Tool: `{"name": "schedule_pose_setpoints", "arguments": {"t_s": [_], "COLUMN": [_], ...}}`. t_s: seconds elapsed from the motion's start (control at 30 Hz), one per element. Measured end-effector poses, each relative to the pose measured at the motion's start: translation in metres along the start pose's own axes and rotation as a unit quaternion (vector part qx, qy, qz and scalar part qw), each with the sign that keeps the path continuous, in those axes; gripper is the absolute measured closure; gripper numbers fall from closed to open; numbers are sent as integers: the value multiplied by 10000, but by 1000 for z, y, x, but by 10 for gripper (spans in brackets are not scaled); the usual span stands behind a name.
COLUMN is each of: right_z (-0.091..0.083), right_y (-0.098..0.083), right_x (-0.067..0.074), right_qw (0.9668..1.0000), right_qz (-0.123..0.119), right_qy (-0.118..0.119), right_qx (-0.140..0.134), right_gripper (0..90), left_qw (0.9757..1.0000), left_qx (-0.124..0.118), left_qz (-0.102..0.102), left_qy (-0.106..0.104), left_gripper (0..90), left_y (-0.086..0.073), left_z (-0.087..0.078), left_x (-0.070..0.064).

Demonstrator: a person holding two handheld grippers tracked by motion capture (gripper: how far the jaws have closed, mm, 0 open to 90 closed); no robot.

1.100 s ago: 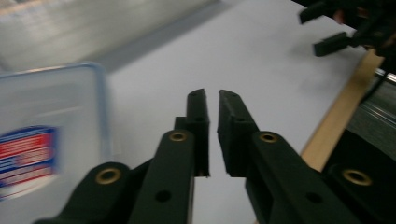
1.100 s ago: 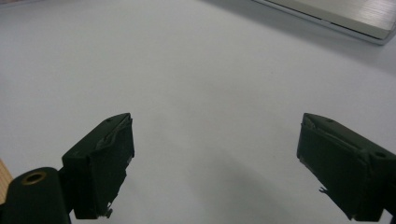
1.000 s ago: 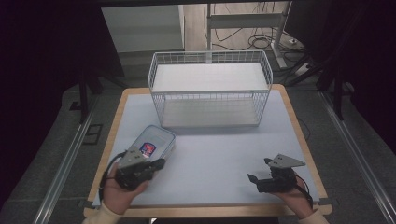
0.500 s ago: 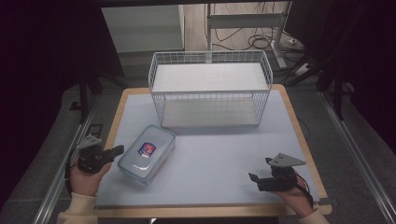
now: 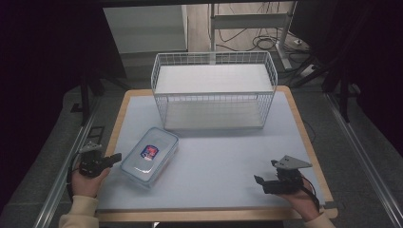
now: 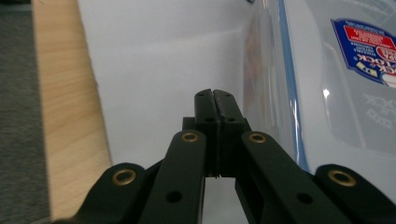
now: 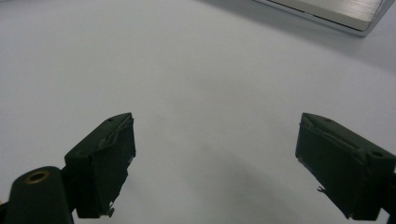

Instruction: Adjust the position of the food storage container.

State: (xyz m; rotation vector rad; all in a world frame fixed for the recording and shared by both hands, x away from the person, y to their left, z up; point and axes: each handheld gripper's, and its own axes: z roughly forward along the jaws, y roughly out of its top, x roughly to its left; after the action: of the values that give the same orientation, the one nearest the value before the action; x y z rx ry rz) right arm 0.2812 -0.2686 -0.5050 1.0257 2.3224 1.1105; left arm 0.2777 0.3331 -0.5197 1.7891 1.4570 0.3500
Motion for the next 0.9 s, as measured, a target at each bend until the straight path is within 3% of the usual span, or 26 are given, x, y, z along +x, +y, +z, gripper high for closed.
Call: {"name": "schedule_pose_setpoints", "arguments": {"t_s": [0.13,0.27,0.43,0.9], "right_z": [-1,-1,-2,-3], "right_y": [0,0,0,1], "right_x": [0,-1,-2,-3], "right_qw": [10000,10000,10000,10000], "right_qz": [7,4,14,39], "right_qy": [-7,-10,-22,-41], "right_qx": [-13,-18,-33,-38], "right_gripper": [124,124,124,124], "left_qw": [9996,9995,9989,9950], "left_qx": [137,208,204,471], "left_qz": [61,51,-10,536], "left_qy": [-225,-243,-418,-700], "left_gripper": [900,900,900,900], "left_y": [-5,-7,-11,-19], "left_z": [9,12,11,6], "left_x": [-3,-6,-6,-42]}}
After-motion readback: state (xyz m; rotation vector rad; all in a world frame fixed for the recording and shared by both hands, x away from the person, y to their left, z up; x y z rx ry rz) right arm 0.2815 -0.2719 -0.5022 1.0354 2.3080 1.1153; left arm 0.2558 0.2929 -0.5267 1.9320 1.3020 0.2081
